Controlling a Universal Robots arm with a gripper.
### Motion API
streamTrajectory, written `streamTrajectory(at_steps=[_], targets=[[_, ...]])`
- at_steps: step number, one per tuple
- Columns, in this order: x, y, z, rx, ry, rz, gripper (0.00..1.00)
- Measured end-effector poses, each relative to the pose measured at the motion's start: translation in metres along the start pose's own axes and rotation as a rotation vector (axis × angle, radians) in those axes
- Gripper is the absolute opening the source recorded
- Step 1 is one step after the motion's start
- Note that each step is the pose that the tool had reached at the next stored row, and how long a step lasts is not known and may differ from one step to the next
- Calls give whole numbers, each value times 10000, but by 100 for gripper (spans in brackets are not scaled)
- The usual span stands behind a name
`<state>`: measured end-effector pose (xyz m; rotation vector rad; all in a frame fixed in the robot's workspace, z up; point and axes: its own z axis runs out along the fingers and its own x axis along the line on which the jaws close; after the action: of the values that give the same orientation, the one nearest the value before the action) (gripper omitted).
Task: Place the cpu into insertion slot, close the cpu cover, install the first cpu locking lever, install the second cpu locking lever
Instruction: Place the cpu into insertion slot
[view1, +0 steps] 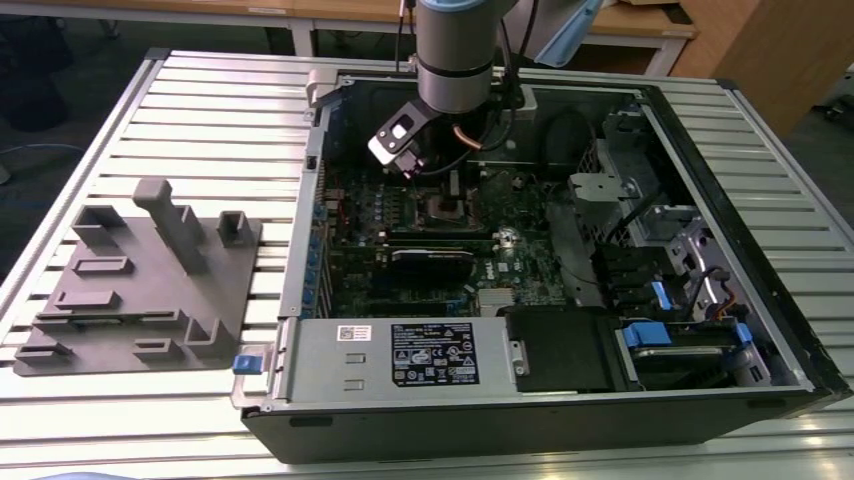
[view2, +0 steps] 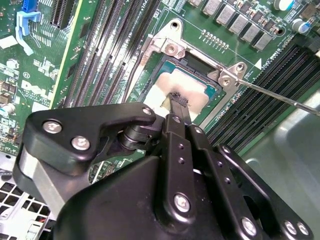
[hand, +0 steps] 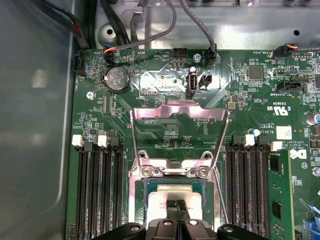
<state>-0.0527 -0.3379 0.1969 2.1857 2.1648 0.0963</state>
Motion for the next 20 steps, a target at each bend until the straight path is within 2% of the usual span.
streamTrajectory(at_steps=[4, 7, 9, 15, 20], targets=[[-1, 0, -5, 2, -4, 0, 11], [6, 7, -30, -21, 35, 3, 11], [3, 9, -72, -6, 2, -1, 11], [2, 22, -234, -7, -1, 0, 11], [2, 29, -305, -6, 0, 0, 11]])
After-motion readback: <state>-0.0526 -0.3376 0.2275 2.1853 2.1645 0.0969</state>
